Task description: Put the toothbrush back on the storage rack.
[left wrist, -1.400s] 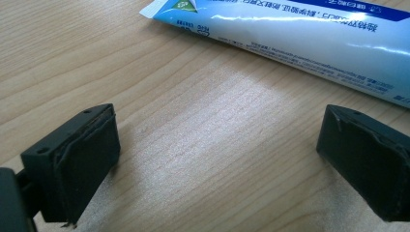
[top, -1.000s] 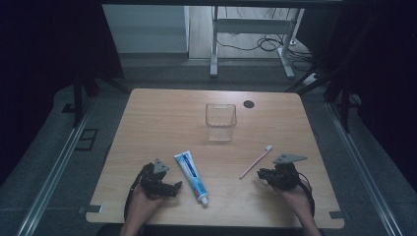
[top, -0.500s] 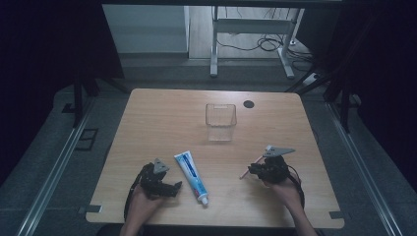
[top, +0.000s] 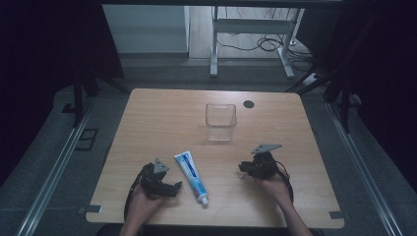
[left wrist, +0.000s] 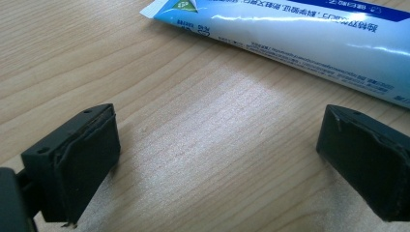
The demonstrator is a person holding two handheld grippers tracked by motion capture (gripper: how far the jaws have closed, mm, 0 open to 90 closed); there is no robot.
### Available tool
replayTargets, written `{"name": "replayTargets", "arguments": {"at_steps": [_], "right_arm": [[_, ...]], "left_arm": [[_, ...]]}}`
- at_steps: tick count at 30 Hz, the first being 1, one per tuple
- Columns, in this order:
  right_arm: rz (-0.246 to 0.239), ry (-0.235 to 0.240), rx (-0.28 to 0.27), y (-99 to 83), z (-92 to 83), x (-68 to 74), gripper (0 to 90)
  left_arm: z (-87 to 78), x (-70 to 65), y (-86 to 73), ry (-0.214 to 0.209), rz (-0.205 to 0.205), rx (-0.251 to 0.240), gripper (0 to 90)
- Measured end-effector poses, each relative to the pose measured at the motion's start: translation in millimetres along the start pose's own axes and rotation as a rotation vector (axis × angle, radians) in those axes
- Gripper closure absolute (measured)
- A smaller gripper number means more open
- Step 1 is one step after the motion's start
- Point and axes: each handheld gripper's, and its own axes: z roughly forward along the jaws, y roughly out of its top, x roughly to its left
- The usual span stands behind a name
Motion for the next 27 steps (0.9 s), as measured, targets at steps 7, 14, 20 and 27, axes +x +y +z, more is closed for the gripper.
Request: {"name": "replayTargets", "arguments": {"at_steps": [7, 14, 20, 27], "right_arm": [[0.006, -0.001, 0.031, -13.9, -1.1, -0.4, 73.5], [0.01, -0.011, 0.035, -23.4, -11.2, -1.0, 71.6], [0.017, -0.017, 0.035, -33.5, -21.7, -3.9, 69.6], [0.031, -0.038, 0.038, -43.6, -34.2, -9.3, 68.5]], "left_arm": [[0.0, 0.0, 0.0, 0.0, 0.0, 0.0, 1.9], [0.0, 0.4, 0.1, 0.0, 0.005, 0.0, 1.9], [0.0, 0.3, 0.1, 0.0, 0.005, 0.0, 1.9], [0.0, -0.1, 0.0, 0.0, -0.001, 0.0, 1.9]]}}
